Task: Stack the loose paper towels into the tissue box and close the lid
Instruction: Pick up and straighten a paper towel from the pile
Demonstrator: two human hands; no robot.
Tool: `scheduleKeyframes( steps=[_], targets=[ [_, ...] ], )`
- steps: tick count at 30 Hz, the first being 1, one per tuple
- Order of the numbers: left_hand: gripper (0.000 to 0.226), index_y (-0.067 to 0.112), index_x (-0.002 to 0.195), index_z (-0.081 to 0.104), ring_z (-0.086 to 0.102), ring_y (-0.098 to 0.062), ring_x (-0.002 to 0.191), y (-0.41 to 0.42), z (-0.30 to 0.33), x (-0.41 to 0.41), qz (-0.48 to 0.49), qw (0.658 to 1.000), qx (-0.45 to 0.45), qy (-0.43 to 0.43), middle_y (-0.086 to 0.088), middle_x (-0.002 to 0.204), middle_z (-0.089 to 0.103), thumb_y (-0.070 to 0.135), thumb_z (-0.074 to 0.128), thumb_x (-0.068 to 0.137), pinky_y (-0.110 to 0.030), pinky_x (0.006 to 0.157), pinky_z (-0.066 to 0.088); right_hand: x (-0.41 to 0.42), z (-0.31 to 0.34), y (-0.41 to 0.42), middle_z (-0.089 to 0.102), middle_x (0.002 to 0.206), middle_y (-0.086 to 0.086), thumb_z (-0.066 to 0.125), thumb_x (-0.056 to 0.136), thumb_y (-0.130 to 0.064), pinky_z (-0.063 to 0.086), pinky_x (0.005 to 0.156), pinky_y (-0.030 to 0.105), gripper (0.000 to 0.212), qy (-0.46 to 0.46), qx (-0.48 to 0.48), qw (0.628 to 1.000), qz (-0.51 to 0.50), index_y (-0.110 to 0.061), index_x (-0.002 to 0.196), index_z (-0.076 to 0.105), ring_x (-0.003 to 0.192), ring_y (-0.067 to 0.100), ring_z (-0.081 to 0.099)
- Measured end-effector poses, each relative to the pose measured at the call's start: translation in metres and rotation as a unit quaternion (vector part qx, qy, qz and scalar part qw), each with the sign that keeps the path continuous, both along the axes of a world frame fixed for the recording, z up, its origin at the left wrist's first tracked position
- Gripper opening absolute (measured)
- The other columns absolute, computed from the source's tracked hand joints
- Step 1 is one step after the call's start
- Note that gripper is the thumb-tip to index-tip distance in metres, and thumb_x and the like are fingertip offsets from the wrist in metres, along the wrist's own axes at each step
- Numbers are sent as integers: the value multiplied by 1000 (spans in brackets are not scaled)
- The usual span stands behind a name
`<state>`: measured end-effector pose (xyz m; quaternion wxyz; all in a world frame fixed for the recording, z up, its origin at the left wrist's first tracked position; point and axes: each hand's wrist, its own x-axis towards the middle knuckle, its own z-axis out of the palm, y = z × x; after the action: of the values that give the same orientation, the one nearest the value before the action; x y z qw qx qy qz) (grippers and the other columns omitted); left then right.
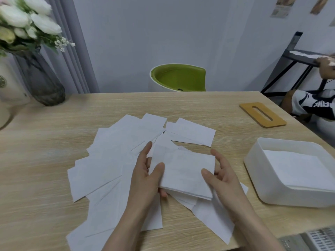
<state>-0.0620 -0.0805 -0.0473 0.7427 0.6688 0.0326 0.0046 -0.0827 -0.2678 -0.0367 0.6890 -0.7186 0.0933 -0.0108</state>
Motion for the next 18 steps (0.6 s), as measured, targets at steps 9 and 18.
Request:
scheduleKeyframes(
  steps=[9, 18],
  targets=[
    [57, 51, 129, 49, 56, -1, 72, 5, 1, 8, 34, 993, 65, -88, 11, 79, 61, 23, 64, 82, -8, 67, 43, 5, 12, -2, 71, 106, -13, 60, 89, -1, 49, 95, 46, 69, -102, -70, 991, -49, -55, 126, 38, 106, 15, 64],
    [54, 52, 135, 38, 59, 2, 89, 4, -18, 5, -9, 988, 149, -43, 21, 100, 63, 38, 50, 84, -19, 78, 43, -5, -9, 2, 61, 127, -11, 58, 91, -1, 41, 107, 47, 67, -57, -69, 996, -28, -52, 130, 36, 121, 8, 56]
  ],
)
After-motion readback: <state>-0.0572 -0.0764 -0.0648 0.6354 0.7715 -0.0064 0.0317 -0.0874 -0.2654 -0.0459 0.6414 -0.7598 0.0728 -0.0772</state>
